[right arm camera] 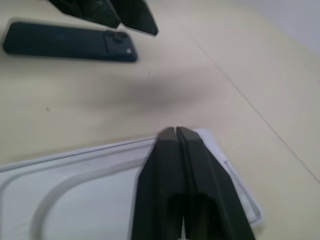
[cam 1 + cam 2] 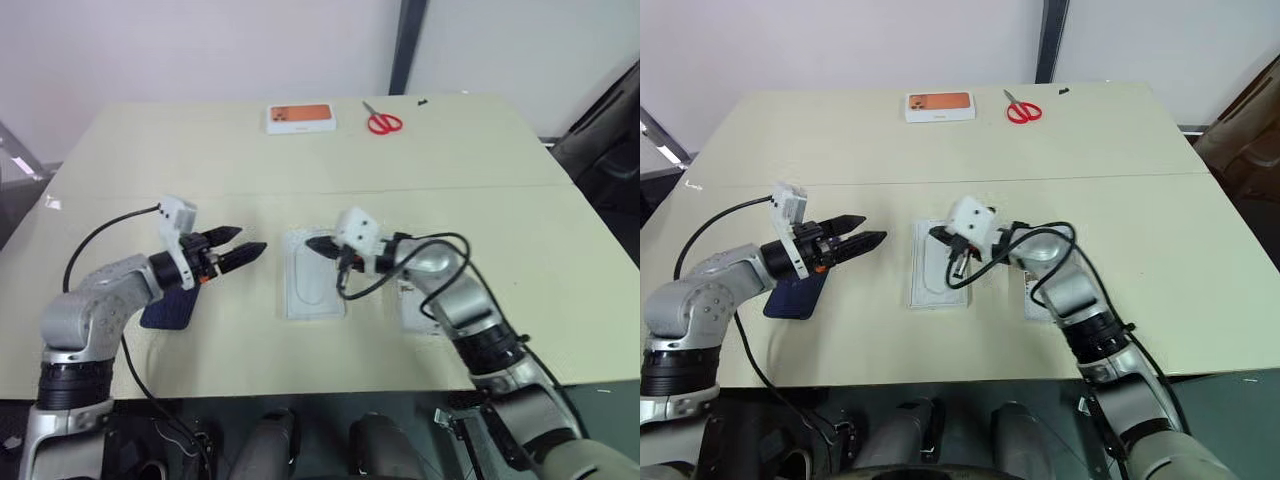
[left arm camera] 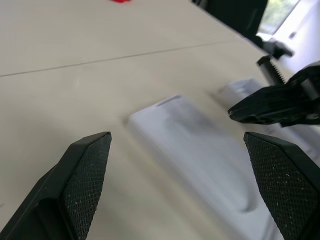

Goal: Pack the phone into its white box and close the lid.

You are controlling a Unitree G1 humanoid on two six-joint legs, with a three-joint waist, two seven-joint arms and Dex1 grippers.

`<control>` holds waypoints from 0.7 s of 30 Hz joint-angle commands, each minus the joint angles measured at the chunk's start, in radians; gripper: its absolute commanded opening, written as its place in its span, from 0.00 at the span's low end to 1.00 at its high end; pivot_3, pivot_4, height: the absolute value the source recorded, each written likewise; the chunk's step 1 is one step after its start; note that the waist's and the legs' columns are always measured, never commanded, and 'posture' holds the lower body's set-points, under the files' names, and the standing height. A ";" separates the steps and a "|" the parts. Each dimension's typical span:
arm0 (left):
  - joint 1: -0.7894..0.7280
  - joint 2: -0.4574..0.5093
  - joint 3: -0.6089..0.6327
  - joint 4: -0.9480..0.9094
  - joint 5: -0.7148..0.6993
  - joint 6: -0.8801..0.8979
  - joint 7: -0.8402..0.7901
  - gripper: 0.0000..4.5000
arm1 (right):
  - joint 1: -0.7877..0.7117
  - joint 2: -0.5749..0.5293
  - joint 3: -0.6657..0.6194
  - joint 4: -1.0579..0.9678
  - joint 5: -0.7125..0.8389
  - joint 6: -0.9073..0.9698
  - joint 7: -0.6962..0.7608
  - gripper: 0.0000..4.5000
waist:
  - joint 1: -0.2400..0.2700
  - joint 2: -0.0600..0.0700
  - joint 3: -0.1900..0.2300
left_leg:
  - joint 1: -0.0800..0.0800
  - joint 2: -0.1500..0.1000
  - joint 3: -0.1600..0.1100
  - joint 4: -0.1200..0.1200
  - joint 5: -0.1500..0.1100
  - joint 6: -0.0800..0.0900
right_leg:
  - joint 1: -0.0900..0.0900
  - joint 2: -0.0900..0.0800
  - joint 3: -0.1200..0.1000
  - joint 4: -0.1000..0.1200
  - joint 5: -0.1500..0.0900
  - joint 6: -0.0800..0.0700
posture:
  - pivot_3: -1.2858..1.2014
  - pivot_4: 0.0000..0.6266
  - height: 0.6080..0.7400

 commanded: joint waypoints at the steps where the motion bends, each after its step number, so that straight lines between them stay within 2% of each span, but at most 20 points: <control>1: 0.006 0.015 0.003 0.009 0.032 -0.070 -0.026 1.00 | -0.035 0.017 0.045 0.069 -0.105 -0.045 -0.071 0.01 | 0.003 0.000 0.000 | 0.000 0.000 0.000 0.000 0.000 0.000 | -0.001 0.000 0.000 0.000 0.000 0.000 | 0.52 0.24 0.95; 5: -0.007 0.003 0.001 0.037 0.045 -0.097 -0.024 1.00 | -0.020 -0.003 0.123 0.087 -0.182 -0.104 -0.045 0.01 | -0.003 0.000 0.000 | 0.000 0.000 0.000 0.000 0.000 0.000 | -0.001 0.000 0.000 0.000 0.000 0.000 | 0.52 0.24 0.95; 9: -0.013 -0.003 -0.018 0.055 0.074 -0.145 -0.030 1.00 | 0.024 -0.058 0.175 0.032 -0.184 -0.157 0.070 0.01 | -0.004 0.000 0.000 | 0.000 0.000 0.000 0.000 0.000 0.000 | 0.001 0.000 0.000 0.001 0.000 0.000 | 0.52 0.24 0.95; 13: -0.009 -0.009 -0.026 0.056 0.071 -0.149 -0.039 1.00 | 0.033 -0.059 0.161 0.020 -0.180 -0.162 0.104 0.01 | -0.005 0.000 0.000 | 0.000 0.000 -0.001 0.000 0.000 0.000 | 0.002 0.001 0.000 0.001 0.000 0.000 | 0.52 0.24 0.95; 16: -0.015 -0.005 -0.022 0.062 0.064 -0.121 -0.031 1.00 | 0.022 -0.045 0.143 0.039 -0.205 -0.167 0.062 0.01 | -0.006 0.000 0.000 | 0.000 0.000 -0.001 0.000 0.000 0.000 | 0.002 0.001 0.000 0.001 0.000 0.000 | 0.52 0.24 0.95; 21: -0.034 0.030 -0.012 0.108 0.037 -0.025 -0.047 1.00 | -0.002 0.029 0.055 0.048 -0.144 -0.108 -0.006 0.01 | -0.005 0.000 0.000 | 0.000 0.000 -0.001 0.000 0.000 0.000 | 0.002 0.001 0.000 0.001 0.000 0.000 | 0.52 0.24 0.95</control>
